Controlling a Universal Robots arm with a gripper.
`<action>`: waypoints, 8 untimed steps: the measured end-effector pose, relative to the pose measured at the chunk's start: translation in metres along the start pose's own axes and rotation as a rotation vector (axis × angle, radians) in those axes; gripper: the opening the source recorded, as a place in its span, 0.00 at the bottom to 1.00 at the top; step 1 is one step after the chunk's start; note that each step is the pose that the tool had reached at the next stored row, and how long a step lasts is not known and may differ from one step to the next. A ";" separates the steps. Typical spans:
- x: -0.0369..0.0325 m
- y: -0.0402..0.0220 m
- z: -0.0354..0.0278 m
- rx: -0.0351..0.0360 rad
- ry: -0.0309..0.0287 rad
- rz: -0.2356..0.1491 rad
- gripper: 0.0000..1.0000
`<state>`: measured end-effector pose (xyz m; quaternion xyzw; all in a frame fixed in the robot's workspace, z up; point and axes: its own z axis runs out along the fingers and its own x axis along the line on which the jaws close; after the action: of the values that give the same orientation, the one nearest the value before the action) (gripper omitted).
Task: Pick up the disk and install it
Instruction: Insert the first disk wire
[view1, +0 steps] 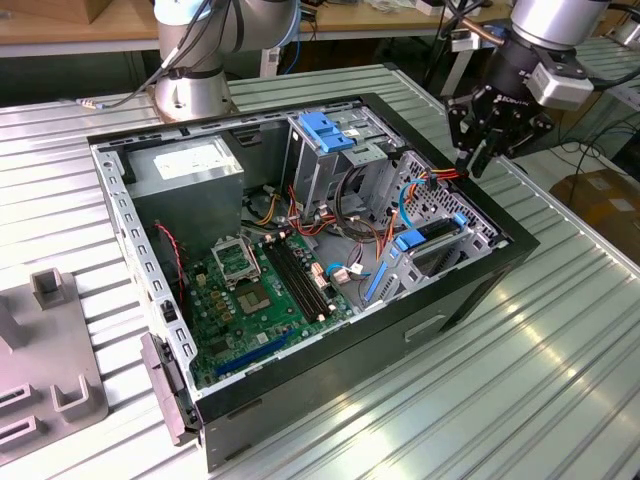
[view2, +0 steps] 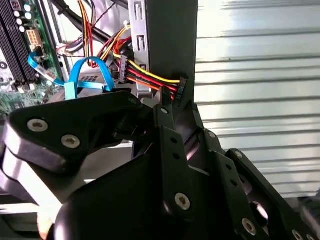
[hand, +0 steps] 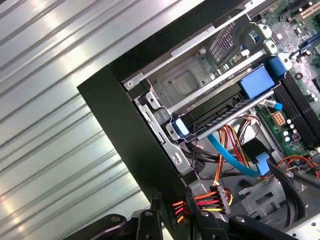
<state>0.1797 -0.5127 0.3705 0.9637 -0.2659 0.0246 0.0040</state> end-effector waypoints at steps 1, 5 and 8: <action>0.0001 -0.0001 0.0000 0.0008 0.0000 -0.015 0.31; 0.0006 -0.0004 0.0007 0.0059 -0.0004 -0.117 0.31; 0.0007 -0.0005 0.0013 0.0079 0.0002 -0.148 0.31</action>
<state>0.1806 -0.5127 0.3692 0.9807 -0.1938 0.0254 0.0020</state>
